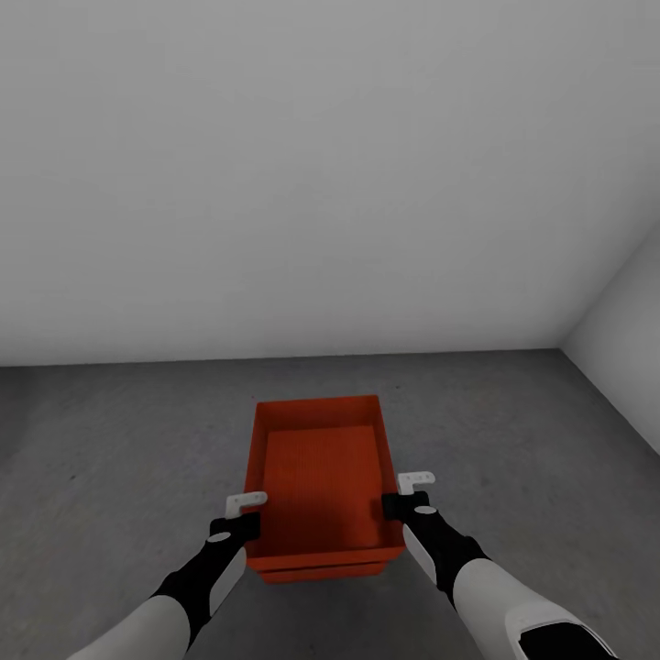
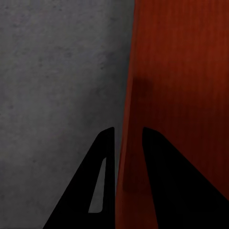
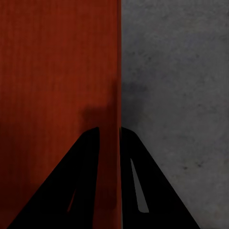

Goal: Move the two storage containers from the living room to the garage. In the garage, place one container on the floor and stack the other container on top of it (either order is fine).

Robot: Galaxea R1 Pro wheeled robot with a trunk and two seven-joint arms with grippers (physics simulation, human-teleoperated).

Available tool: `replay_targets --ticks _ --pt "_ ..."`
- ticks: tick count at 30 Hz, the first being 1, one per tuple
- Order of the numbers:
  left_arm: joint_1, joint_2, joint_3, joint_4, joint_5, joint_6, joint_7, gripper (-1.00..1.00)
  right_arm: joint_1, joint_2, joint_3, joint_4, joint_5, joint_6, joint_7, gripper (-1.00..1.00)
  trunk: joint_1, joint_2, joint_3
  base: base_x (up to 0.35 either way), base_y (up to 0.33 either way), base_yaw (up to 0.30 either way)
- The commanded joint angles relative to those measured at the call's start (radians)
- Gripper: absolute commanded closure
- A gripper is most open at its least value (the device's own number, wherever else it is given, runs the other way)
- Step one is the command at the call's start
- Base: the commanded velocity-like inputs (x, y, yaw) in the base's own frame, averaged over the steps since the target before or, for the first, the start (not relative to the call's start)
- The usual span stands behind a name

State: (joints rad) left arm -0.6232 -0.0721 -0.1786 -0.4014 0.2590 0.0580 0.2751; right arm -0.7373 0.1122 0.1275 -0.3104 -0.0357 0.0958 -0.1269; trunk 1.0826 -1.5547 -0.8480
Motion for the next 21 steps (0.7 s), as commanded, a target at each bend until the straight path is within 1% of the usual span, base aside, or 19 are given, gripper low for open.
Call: replay_targets --ticks 1,21 --pt "0.000 0.001 0.016 -0.001 0.053 0.006 0.018 1.00 -0.001 0.000 -0.028 -0.006 -0.013 -0.048 -0.020 1.00 0.000 0.000 -0.001 0.014 0.000 0.000" --pt "0.000 0.000 0.016 -0.005 0.053 0.006 0.018 1.00 -0.001 0.000 -0.028 -0.006 -0.013 -0.048 -0.020 1.00 0.000 0.000 -0.001 0.002 0.000 0.000"
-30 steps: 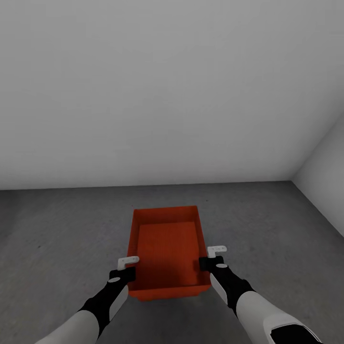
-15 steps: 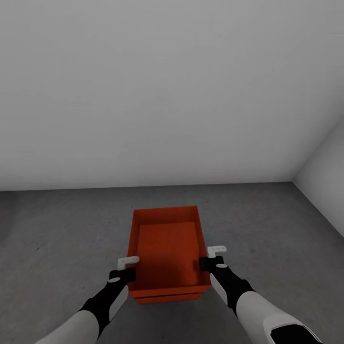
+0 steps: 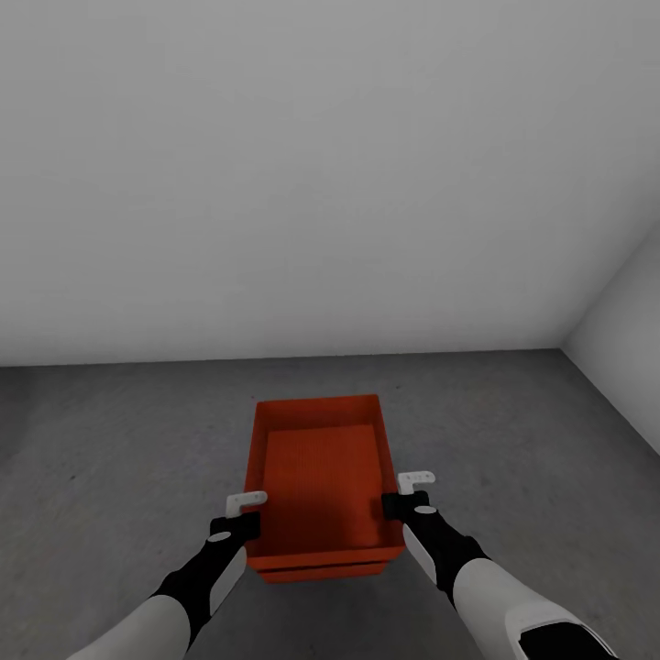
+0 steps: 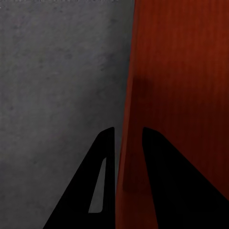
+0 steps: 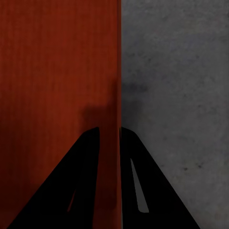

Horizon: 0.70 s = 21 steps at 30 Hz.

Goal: Move the two storage containers from the living room to the garage. In the garage, place one container on the floor and stack the other container on top of it (either order is fine).

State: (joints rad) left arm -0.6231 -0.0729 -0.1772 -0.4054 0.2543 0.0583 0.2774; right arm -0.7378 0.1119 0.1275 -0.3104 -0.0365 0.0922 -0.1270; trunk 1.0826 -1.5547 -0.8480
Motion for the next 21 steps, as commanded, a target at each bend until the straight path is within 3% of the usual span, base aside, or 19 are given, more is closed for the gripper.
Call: replay_targets --ticks 1,10,21 --pt "0.000 0.000 0.014 -0.001 0.058 0.006 0.015 1.00 0.000 0.000 -0.028 -0.006 -0.013 -0.045 -0.020 1.00 0.000 0.000 -0.001 0.000 0.000 0.000" --pt "0.000 0.001 0.013 -0.001 0.059 0.006 0.015 1.00 0.000 0.000 -0.028 -0.006 -0.013 -0.045 -0.020 1.00 0.000 0.000 -0.001 0.000 0.000 0.000" --pt "0.000 0.001 0.014 -0.001 0.059 0.006 0.015 1.00 0.000 0.000 -0.028 -0.006 -0.013 -0.045 -0.020 1.00 0.042 -0.077 -0.035 0.000 0.000 0.000"
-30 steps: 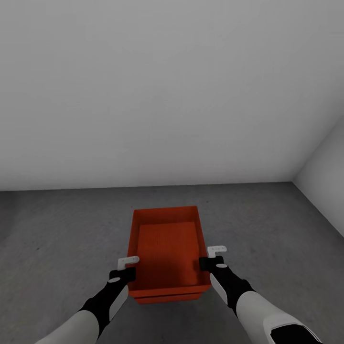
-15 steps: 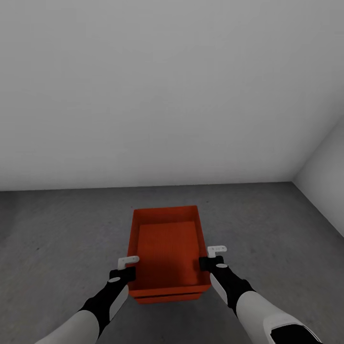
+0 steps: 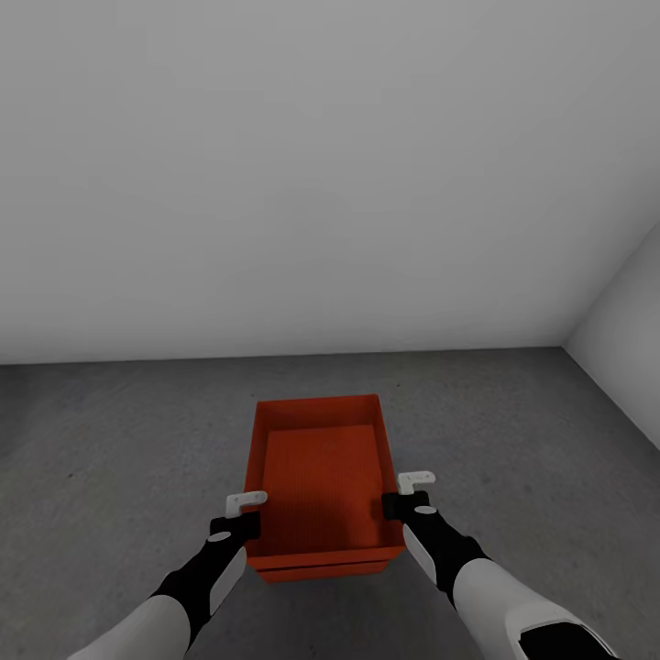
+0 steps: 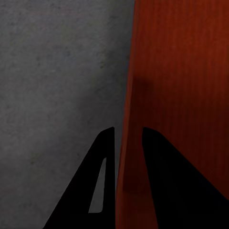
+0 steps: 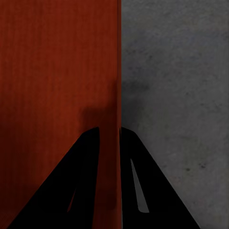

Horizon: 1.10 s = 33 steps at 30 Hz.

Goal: Move the two storage containers from the living room to the garage. In the garage, place one container on the floor and stack the other container on top of it (either order is fine).

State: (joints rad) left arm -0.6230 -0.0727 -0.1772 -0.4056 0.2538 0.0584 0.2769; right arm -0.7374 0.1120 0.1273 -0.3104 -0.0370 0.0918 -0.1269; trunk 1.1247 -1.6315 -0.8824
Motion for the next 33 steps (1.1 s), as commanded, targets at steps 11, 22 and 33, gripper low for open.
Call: replay_targets --ticks 11,22,33 --pt "0.000 0.001 0.014 -0.001 0.059 0.006 0.015 1.00 -0.001 0.000 -0.028 -0.006 -0.012 -0.044 -0.020 1.00 0.000 -0.001 -0.001 0.000 0.000 0.000" --pt "0.000 0.001 0.014 -0.001 0.059 0.006 0.015 1.00 -0.001 0.000 -0.028 -0.006 -0.012 -0.044 -0.020 1.00 0.019 -0.036 -0.016 0.000 0.000 0.000" --pt "0.000 0.001 0.015 -0.001 0.059 0.006 0.015 1.00 -0.001 0.000 -0.028 -0.006 -0.012 -0.044 -0.020 1.00 0.058 -0.106 -0.048 0.000 0.000 0.000"
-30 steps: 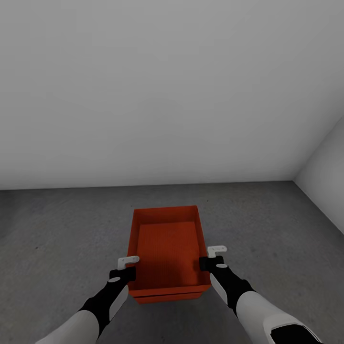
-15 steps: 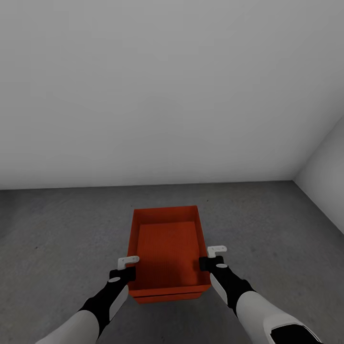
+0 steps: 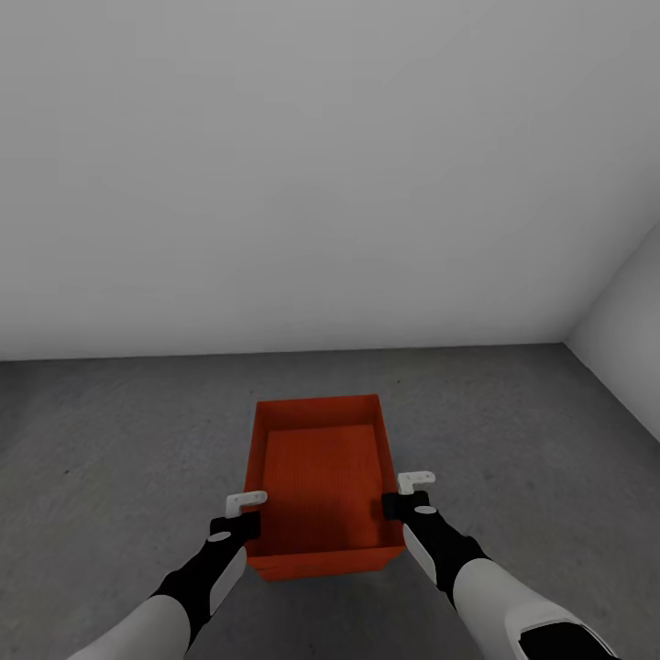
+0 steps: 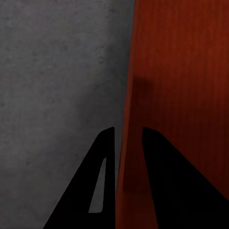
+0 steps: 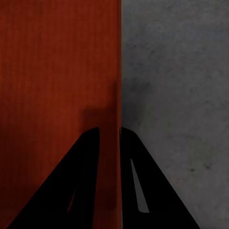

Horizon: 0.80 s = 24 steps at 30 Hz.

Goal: Move the two storage containers from the living room to the garage. In the garage, place one container on the floor and stack the other container on top of it (either order is fine).

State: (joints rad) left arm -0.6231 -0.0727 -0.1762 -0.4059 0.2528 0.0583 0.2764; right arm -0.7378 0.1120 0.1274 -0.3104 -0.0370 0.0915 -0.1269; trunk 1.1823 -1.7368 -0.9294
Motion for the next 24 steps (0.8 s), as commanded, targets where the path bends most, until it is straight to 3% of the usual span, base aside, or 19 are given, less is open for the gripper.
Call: replay_targets --ticks 1,18,24 --pt "0.000 0.001 0.014 -0.001 0.060 0.006 0.015 1.00 0.000 0.000 -0.028 -0.006 -0.012 -0.044 -0.020 1.00 0.000 0.000 -0.001 0.000 0.000 0.000" --pt "0.000 0.001 0.014 -0.001 0.061 0.008 0.015 1.00 -0.001 0.000 -0.028 -0.006 -0.011 -0.044 -0.020 1.00 0.000 0.000 -0.001 0.000 0.000 0.000" --pt "0.000 0.001 0.014 -0.001 0.061 0.011 0.015 1.00 -0.001 0.000 -0.028 -0.006 -0.011 -0.044 -0.020 1.00 0.011 -0.021 -0.010 0.000 0.000 0.000"
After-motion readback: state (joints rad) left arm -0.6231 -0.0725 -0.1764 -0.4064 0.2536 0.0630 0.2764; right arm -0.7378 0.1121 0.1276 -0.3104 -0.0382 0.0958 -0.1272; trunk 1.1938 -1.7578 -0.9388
